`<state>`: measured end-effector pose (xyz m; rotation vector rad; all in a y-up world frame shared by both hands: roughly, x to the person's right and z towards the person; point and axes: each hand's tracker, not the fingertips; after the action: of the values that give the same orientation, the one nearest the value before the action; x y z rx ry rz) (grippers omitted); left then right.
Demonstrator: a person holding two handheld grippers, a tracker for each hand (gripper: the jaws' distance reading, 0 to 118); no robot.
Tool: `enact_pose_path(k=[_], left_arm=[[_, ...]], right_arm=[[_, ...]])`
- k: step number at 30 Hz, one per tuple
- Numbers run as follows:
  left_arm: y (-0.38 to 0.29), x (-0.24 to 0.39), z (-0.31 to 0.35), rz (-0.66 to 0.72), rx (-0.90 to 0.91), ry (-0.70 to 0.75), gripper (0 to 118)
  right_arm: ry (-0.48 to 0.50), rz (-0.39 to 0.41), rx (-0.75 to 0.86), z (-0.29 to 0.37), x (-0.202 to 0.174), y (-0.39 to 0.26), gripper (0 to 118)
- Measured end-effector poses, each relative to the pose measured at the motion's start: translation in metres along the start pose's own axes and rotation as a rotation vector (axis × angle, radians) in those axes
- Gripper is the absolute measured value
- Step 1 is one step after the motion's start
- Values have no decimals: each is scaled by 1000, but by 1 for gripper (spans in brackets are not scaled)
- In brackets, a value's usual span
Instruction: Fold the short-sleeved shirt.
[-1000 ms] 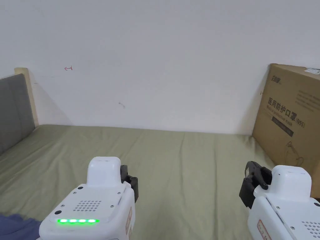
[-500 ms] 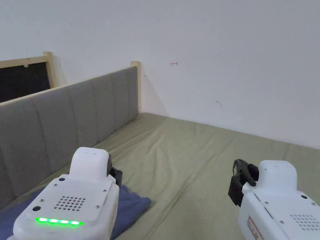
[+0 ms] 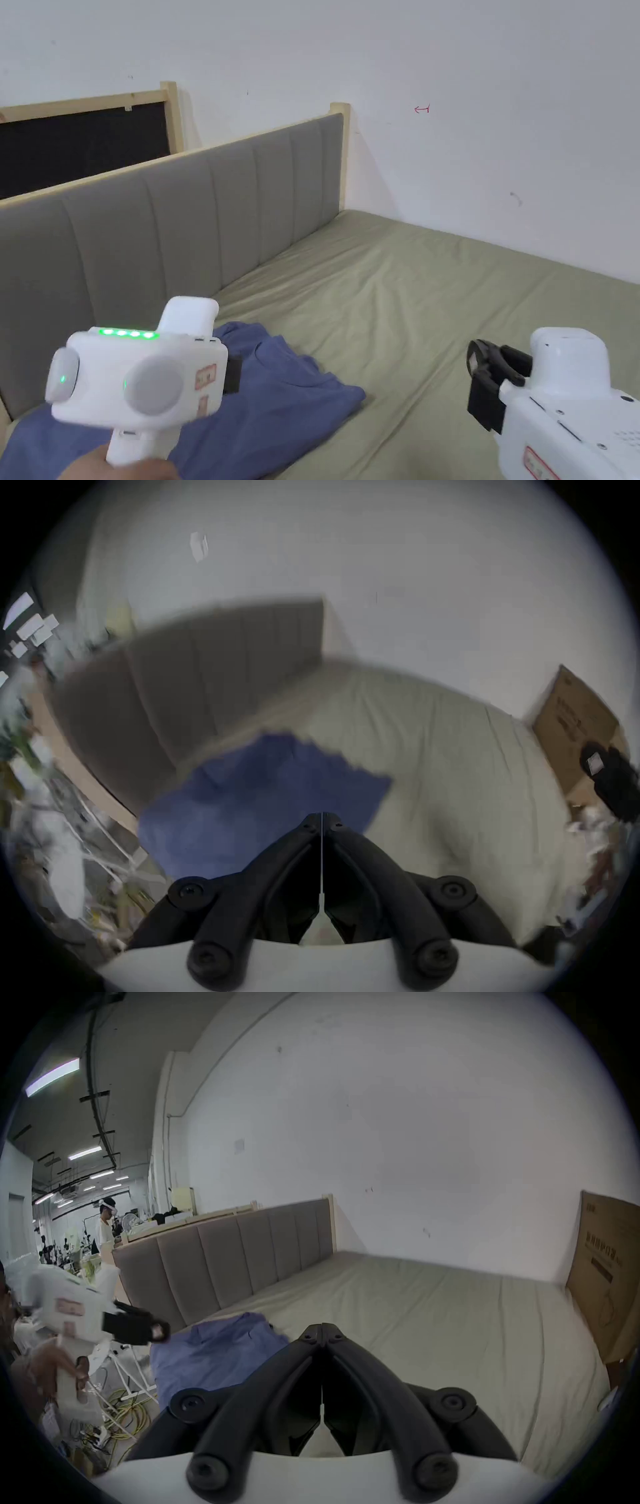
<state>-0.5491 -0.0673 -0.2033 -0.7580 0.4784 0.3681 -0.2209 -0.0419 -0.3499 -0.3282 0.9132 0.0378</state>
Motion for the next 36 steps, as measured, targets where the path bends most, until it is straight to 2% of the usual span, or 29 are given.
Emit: enact_pose_path(k=[1,4,7,8,9,10,12,14,17,18,19,21,24,25,26,27,28,29,30,33,36], left_arm=[[3,-15,-26,65,-82,-64,1],[2,-32,-92,82,-232,-67,3],[-3,-32,-146,84,-221,-3,15],[-1,-33,-160,103,-220,8,55],[-2,-33,-175,112,-227,7,90],[-1,-33,-188,129,-230,-2,106],[6,-32,-206,177,-234,-11,104],[6,-27,-224,157,-253,-33,104],[-7,-21,-263,38,-391,2,106],[-18,-19,-277,-30,-431,22,110],[-20,-13,-275,-101,-381,14,115],[-19,-7,-279,-84,-374,62,118],[-26,5,-272,-107,-344,105,118],[-26,0,-267,-109,-326,89,113],[-27,-3,-258,-107,-277,66,95],[-28,-5,-245,-105,-218,60,68],[-28,-6,-230,-103,-157,57,29],[-26,-12,-222,-107,-131,69,6],[-25,-14,-212,-135,-118,118,6],[-12,-30,-171,-148,-49,57,6],[19,-35,-115,-174,87,109,6]], right_arm=[[-12,-2,-15,-3,5,-3,0],[-54,-6,-56,-9,17,-14,0],[-69,-36,-101,-14,29,-24,0],[-71,-42,-113,-15,31,-27,0],[-77,-46,-127,-17,34,-30,0],[-84,-47,-143,-18,37,-33,0],[-93,-42,-168,-20,41,-37,0],[-103,-37,-192,-23,46,-41,0],[-91,-60,-210,-24,52,-46,0],[-81,-72,-214,-24,54,-47,0],[-79,-78,-218,-25,56,-49,0],[-78,-77,-227,-27,58,-51,0],[-93,-68,-223,-28,60,-55,0],[-98,-72,-224,-28,62,-56,0],[-98,-81,-227,-28,63,-56,0],[-94,-92,-232,-28,65,-57,0],[-90,-97,-233,-26,67,-58,0],[-91,-97,-233,-25,67,-58,0],[-95,-92,-231,-22,67,-58,0],[-105,-86,-223,-14,69,-55,0],[-107,-88,-198,-2,72,-48,0]])
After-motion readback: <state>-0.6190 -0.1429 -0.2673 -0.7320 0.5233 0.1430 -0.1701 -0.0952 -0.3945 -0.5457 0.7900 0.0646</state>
